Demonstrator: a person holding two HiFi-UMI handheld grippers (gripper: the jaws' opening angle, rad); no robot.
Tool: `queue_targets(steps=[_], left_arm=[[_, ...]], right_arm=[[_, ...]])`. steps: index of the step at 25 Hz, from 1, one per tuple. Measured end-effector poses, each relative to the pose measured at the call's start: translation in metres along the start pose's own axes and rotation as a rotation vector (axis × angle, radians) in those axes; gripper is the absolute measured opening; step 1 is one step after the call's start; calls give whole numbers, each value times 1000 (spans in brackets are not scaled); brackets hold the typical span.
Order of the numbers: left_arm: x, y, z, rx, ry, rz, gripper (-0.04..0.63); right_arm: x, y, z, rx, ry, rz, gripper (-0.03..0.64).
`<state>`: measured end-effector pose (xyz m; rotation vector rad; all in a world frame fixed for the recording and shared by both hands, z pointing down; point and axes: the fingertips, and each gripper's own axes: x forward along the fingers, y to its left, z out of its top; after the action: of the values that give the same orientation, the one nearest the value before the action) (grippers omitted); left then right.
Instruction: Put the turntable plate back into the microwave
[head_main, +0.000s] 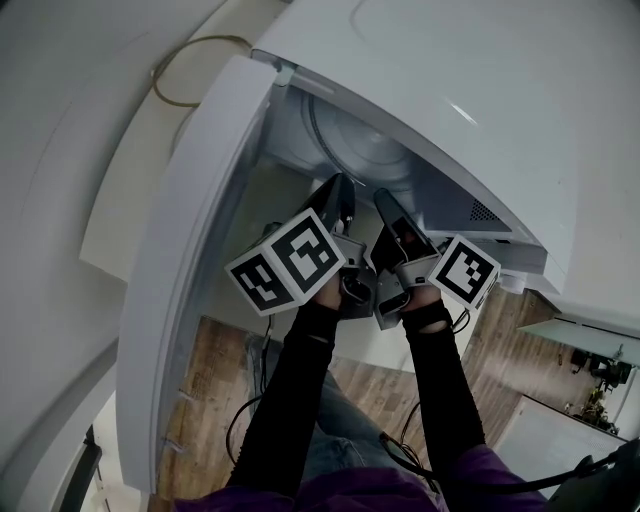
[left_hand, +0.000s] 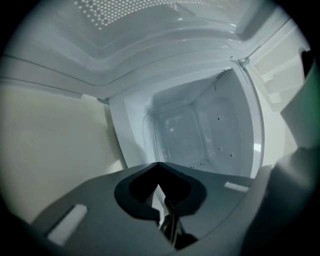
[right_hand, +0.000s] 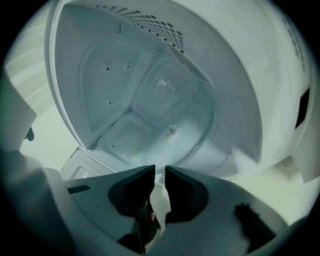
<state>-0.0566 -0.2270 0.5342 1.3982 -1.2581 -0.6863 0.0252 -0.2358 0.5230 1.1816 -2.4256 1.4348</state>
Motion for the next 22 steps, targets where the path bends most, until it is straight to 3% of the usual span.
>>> queue_targets(steps=[5, 11, 14, 19, 22], left_arm=[[-13, 12, -1, -3, -19, 21, 6], [-38, -2, -3, 140, -19, 46, 6], [-54, -34, 0, 276, -46, -4, 6], [-88, -116, 4, 622, -125, -104, 6], [-111, -170, 10, 785, -212, -174, 6]], right_arm=[[-1, 7, -1, -14, -6, 26, 69], [-19, 53, -5, -140, -37, 108, 61], [-41, 85, 3, -323, -88, 128, 61], [-92, 140, 30, -706, -214, 89, 54], [-123, 172, 51, -839, -321, 90, 52]])
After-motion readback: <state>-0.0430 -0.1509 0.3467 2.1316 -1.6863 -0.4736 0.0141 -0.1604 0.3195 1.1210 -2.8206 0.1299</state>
